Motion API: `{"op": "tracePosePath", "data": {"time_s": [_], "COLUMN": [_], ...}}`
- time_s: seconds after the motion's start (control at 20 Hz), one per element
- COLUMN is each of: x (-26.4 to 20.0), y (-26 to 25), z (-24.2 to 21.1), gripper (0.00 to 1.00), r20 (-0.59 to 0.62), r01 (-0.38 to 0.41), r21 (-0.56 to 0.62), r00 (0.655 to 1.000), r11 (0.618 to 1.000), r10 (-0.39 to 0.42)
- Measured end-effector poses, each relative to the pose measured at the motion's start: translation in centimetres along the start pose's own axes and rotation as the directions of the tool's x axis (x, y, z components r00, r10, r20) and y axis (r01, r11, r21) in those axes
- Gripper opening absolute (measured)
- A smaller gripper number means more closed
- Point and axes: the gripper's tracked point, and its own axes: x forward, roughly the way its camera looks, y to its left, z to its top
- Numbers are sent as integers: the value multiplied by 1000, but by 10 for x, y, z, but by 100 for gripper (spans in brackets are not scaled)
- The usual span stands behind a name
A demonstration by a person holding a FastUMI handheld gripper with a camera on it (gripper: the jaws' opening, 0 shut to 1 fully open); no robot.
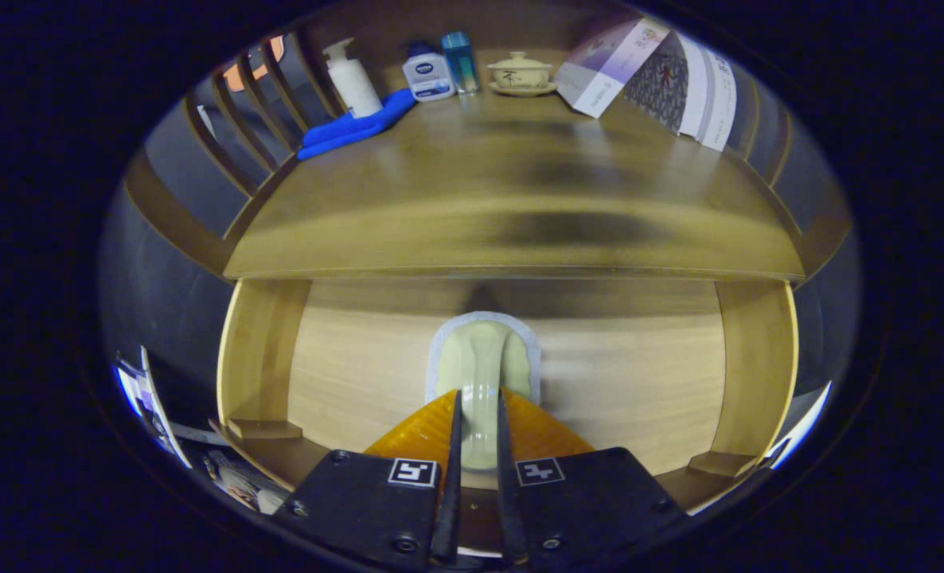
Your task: Pull open the drawer, take out the items inside it, and place them on the countertop above the cabinet.
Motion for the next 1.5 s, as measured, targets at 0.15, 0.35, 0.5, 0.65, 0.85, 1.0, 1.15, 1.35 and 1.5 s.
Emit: {"op": "tracePosePath", "data": {"time_s": [0.15,0.35,0.5,0.65,0.85,1.0,1.15,1.35,1.5], "x": [-22,-57,-75,-79,-74,-66,-59,-45,-32], "y": [-3,-2,2,2,-4,-18,-17,-16,-12], "z": [5,18,34,57,97,129,154,184,194], "gripper": [23,23,23,23,23,23,23,23,23], "r20": [38,97,127,139,135,148,159,204,230], "r01": [-6,-9,-22,-30,-41,8,35,69,60], "r21": [-11,-38,-42,-16,46,59,47,33,48], "r00": [999,995,992,990,990,989,986,976,971], "r11": [1000,999,999,999,998,998,998,997,997], "r10": [7,13,27,32,35,-16,-42,-74,-70]}}
